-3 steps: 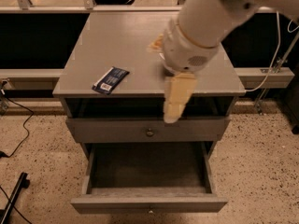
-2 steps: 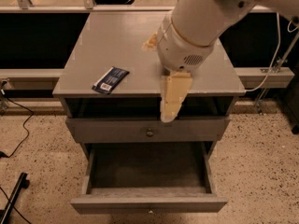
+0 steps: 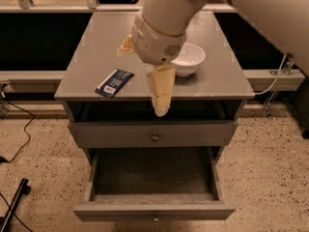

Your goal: Place rxbar blueberry into middle drawer

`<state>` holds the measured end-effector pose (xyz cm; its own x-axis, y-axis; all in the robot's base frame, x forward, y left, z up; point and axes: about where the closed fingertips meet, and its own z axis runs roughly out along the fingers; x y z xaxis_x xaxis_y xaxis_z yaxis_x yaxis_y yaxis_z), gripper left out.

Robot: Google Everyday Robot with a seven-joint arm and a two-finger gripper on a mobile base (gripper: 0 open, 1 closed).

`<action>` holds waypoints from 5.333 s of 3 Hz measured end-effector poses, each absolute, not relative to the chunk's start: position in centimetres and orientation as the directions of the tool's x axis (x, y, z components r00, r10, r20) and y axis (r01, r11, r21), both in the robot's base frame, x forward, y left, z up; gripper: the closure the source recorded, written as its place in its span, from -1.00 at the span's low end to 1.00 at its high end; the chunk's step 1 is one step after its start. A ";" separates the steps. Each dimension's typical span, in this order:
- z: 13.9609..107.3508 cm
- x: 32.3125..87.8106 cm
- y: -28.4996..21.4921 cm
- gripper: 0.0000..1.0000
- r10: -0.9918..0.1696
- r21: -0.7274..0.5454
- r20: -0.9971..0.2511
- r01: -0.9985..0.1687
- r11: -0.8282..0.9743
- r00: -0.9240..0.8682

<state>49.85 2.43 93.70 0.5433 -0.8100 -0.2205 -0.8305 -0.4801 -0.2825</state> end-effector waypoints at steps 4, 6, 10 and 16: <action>86.1 59.1 13.1 -1.00 -0.154 -0.127 0.084 -0.143 -0.982 0.984; 86.4 63.2 12.9 -1.00 -0.122 -0.068 0.202 -0.110 -0.992 0.972; 83.7 67.1 10.3 -0.24 -0.286 0.025 0.210 -0.298 -0.954 0.935; 84.3 65.6 9.6 1.00 -0.363 0.011 0.110 -0.367 -0.930 0.925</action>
Offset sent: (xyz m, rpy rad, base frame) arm 0.0654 0.1125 -0.0866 -0.3550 -0.0313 0.8471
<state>65.63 9.58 84.35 0.9251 -0.3634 0.1104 -0.3667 -0.9303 0.0108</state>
